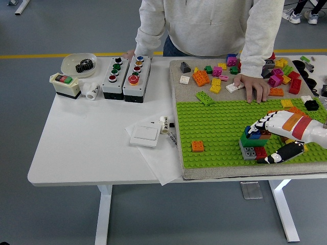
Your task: Pick up the brick,pile it on top of brick,press brick,pick up the brick,pile it on top of brick,press brick
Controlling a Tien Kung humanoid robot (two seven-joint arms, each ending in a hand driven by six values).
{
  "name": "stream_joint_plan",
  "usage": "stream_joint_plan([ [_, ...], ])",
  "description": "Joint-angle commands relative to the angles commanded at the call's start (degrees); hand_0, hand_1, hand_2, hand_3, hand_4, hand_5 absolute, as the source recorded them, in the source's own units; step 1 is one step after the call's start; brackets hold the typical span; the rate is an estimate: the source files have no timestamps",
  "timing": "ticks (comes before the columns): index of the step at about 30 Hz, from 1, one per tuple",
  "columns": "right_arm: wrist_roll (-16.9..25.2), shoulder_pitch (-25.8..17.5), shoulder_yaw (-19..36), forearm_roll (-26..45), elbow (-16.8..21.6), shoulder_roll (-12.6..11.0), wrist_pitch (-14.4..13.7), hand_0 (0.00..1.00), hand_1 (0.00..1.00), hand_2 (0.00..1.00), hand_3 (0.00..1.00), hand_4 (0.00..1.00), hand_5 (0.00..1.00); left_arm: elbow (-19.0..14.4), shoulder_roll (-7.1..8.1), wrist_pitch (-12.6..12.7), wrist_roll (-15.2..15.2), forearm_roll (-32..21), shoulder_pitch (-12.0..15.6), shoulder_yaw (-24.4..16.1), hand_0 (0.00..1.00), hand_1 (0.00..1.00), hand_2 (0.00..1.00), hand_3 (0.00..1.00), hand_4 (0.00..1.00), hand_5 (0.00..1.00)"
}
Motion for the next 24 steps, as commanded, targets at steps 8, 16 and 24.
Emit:
stream_joint_plan([
  [8, -0.1, -0.2, 0.0, -0.2, 0.3, -0.1, 0.2, 0.699, 0.688, 0.739, 0.693, 0.914, 0.609, 0.0, 0.01, 0.0, 0.0, 0.0, -0.1, 0.1, 0.753, 0.741, 0.748, 0.595, 0.659, 0.592],
  [16, -0.3, -0.6, 0.4, -0.7, 0.3, 0.0, 0.6, 0.695, 0.687, 0.739, 0.688, 0.915, 0.601, 0.0, 0.04, 0.0, -0.1, -0.2, -0.2, 0.3, 0.753, 0.741, 0.750, 0.595, 0.660, 0.592],
  [24, -0.5, -0.6, 0.2, -0.8, 0.3, 0.0, 0.8, 0.696, 0.688, 0.736, 0.687, 0.915, 0.598, 0.0, 0.05, 0.1, -0.1, -0.4, -0.3, 0.4, 0.753, 0.741, 0.751, 0.595, 0.660, 0.591],
])
